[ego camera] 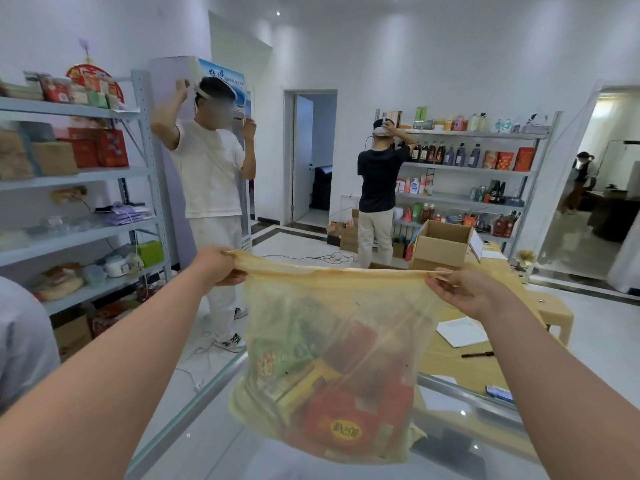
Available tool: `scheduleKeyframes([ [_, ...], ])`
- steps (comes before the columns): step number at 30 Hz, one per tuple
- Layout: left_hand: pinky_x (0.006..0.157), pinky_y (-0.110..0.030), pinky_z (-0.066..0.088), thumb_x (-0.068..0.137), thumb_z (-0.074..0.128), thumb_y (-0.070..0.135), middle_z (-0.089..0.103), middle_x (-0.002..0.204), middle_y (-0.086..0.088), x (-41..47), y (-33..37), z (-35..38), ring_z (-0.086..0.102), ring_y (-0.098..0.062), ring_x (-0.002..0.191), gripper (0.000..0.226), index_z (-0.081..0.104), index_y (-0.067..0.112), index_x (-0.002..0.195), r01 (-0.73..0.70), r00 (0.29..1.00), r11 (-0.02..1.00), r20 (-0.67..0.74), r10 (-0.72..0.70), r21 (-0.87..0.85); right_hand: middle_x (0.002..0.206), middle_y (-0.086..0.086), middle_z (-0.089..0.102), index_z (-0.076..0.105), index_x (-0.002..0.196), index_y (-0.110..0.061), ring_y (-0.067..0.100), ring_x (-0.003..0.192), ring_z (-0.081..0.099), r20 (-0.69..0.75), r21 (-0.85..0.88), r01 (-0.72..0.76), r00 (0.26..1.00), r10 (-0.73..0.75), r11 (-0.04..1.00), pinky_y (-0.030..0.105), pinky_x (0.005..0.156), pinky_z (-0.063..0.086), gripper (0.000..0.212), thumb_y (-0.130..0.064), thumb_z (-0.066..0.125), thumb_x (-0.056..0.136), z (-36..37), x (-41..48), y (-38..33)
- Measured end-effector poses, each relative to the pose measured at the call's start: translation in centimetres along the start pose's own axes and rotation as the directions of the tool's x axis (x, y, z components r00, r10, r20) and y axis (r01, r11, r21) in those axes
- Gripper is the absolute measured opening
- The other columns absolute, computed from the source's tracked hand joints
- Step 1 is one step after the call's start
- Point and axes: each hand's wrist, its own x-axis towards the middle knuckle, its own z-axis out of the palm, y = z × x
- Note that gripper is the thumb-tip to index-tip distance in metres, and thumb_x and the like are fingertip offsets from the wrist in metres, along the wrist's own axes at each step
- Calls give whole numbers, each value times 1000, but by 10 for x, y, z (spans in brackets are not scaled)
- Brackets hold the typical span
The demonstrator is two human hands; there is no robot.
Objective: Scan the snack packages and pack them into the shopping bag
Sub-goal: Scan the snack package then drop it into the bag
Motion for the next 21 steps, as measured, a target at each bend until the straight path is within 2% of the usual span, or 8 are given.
scheduleKeyframes([
  [2, 45, -18, 54, 97, 42, -5, 62, 77, -15, 5, 6, 0, 62, -17, 59, 22, 62, 1, 92, 65, 998, 974, 33, -59, -218, 99, 22, 51, 52, 90, 4, 29, 88, 56, 32, 9, -3, 999, 2, 1000, 33, 60, 58, 23, 15, 32, 95, 1, -4, -2],
  [5, 49, -20, 56, 94, 49, -2, 62, 81, -14, 7, 4, -3, 61, -18, 65, 11, 60, -3, 93, 126, 992, 920, 70, -107, -372, 112, 24, 47, 51, 94, 1, 33, 101, 57, 36, 55, 30, 999, -32, 998, 38, 66, 59, 20, 18, 41, 89, -4, -6, 0],
  [8, 53, -24, 57, 92, 50, 8, 57, 86, -13, 9, -9, -5, 58, -20, 74, 8, 53, 1, 92, 97, 995, 862, 81, -65, -498, 107, 22, 52, 53, 92, -1, 28, 92, 55, 19, 99, 65, 998, -68, 993, 37, 64, 60, 7, 5, 55, 89, -7, -8, 4],
  [10, 53, -20, 56, 94, 58, 14, 59, 85, -11, 12, -16, -3, 59, -19, 75, 16, 58, -1, 87, 61, 998, 864, 57, -37, -500, 94, 17, 55, 55, 87, -2, 21, 81, 54, -24, 110, 101, 995, -99, 989, 30, 61, 60, 9, -6, 62, 90, -5, -7, 7],
  [13, 49, -15, 53, 92, 62, 11, 60, 85, -13, 14, -19, 0, 59, -17, 72, 17, 61, -3, 82, 57, 998, 855, 40, -43, -515, 79, 8, 54, 55, 79, -4, 14, 70, 53, -98, 118, 148, 986, -137, 982, 18, 48, 55, 14, -6, 63, 89, -4, -1, 14],
  [15, 51, -15, 54, 92, 60, 3, 60, 91, -15, 13, -21, 1, 59, -17, 73, 6, 61, -3, 93, 47, 998, 858, 55, -22, -511, 78, 7, 53, 55, 78, -5, 13, 67, 51, -149, 130, 149, 980, -130, 980, 15, 44, 50, 14, -6, 64, 89, -6, 4, 20],
  [17, 58, -18, 58, 90, 56, -8, 58, 96, -15, 10, -24, 0, 60, -19, 79, 21, 58, 5, 107, 36, 998, 870, 68, -2, -491, 77, 7, 50, 53, 77, -6, 12, 66, 49, -191, 153, 156, 973, -125, 976, 13, 43, 48, 15, -4, 63, 88, -9, 9, 27],
  [21, 66, -25, 59, 88, 50, -18, 53, 108, -18, 6, -33, 2, 60, -24, 86, 38, 53, 9, 116, 77, 993, 865, 119, -21, -497, 73, 4, 45, 50, 75, -9, 10, 63, 45, -214, 186, 199, 964, -158, 962, 12, 46, 46, 19, 3, 57, 88, -9, 9, 37],
])
